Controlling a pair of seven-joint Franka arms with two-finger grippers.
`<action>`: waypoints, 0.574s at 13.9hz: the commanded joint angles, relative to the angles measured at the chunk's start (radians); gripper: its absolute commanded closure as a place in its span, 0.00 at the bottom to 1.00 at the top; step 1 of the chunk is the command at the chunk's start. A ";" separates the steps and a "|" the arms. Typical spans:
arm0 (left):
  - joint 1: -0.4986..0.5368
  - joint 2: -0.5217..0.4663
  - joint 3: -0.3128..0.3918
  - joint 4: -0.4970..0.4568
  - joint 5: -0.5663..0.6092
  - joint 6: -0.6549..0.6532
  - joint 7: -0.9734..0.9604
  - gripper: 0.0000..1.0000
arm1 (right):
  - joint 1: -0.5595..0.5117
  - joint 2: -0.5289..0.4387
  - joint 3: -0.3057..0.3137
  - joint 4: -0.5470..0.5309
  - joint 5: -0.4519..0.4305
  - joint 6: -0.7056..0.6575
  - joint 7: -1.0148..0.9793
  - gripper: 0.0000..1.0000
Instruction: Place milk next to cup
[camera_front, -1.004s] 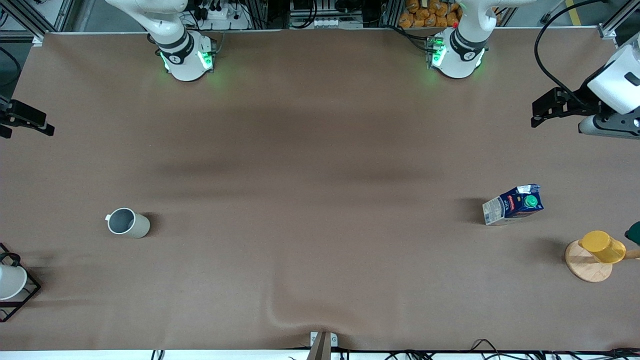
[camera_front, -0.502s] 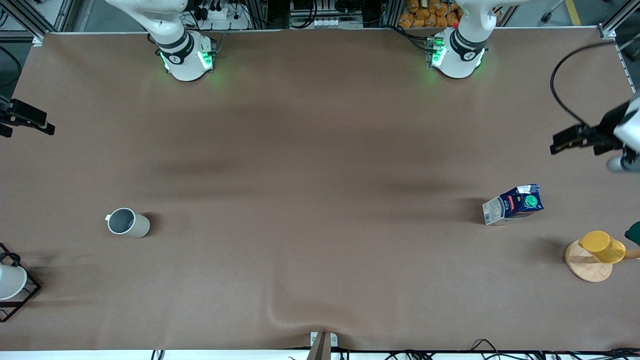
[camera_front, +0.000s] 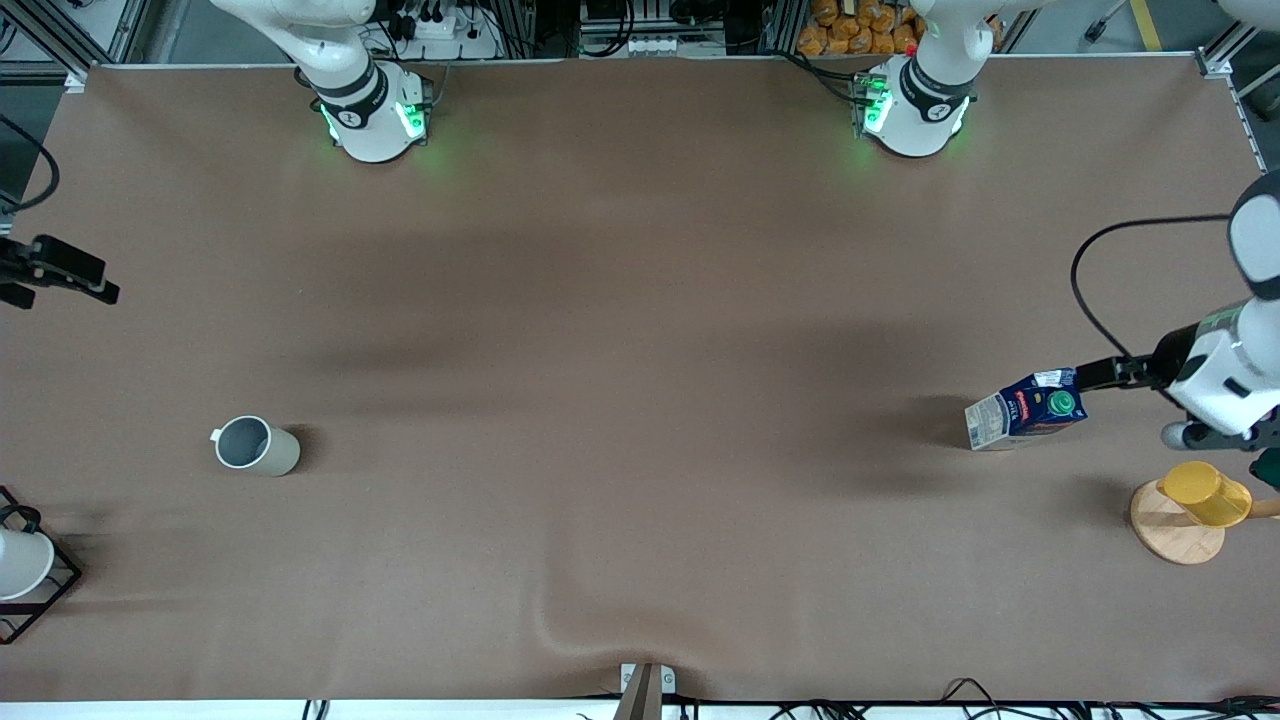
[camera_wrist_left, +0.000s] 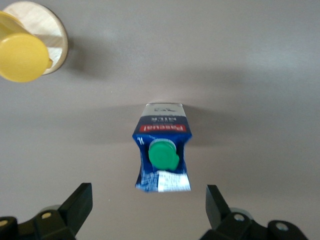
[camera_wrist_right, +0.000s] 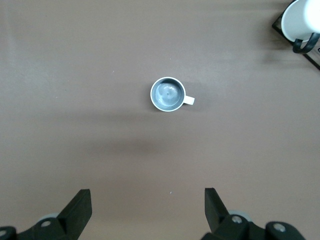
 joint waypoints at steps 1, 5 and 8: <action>0.026 0.026 -0.009 0.013 0.015 0.028 -0.013 0.00 | -0.001 0.029 0.003 0.005 0.002 0.004 -0.001 0.00; 0.020 0.099 -0.009 0.008 0.018 0.081 -0.060 0.00 | -0.013 0.126 0.003 0.007 0.019 0.030 -0.002 0.00; 0.008 0.122 -0.013 0.005 0.021 0.082 -0.121 0.00 | -0.025 0.212 0.000 0.008 0.019 0.139 -0.004 0.00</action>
